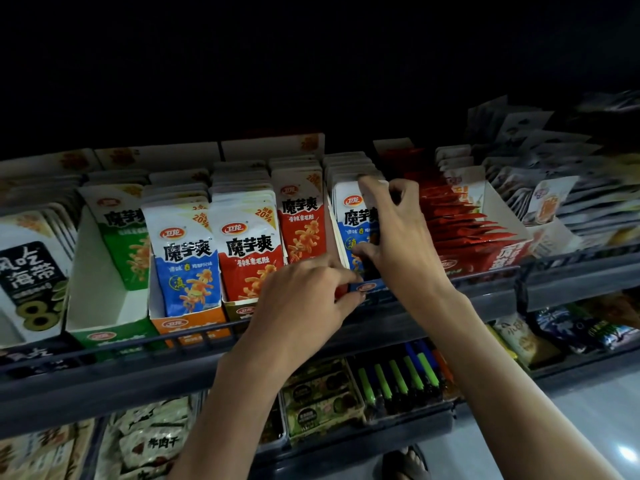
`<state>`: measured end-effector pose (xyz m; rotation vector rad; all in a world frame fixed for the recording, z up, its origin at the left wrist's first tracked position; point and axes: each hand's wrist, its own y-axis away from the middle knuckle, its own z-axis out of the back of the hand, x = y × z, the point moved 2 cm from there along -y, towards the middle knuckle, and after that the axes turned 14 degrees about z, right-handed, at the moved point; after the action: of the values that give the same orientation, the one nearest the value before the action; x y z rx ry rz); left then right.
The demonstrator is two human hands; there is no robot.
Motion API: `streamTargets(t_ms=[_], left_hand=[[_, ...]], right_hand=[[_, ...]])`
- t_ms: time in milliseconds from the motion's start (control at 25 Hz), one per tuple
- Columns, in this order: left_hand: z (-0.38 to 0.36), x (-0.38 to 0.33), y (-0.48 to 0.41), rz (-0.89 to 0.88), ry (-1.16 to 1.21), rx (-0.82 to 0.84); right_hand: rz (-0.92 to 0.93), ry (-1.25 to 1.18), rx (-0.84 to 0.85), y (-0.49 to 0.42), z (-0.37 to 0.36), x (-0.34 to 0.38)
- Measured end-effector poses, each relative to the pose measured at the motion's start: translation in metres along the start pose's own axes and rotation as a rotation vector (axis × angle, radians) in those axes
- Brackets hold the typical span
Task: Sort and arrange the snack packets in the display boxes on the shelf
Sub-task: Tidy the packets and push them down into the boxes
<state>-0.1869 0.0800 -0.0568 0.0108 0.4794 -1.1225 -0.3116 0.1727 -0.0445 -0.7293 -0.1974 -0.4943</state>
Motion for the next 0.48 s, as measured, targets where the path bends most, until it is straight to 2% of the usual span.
streamTargets(t_ms=[200, 320, 480], left_hand=[[0.001, 0.002, 0.001, -0.002, 0.04, 0.005], [0.008, 0.004, 0.003, 0.016, 0.169, 0.02], [0.03, 0.013, 0.012, 0.036, 0.304, -0.039]], right_hand=[[0.0, -0.028, -0.012, 0.001, 0.003, 0.003], [-0.032, -0.044, -0.037, 0.003, 0.012, 0.008], [0.067, -0.022, -0.219, 0.005, 0.024, 0.023]])
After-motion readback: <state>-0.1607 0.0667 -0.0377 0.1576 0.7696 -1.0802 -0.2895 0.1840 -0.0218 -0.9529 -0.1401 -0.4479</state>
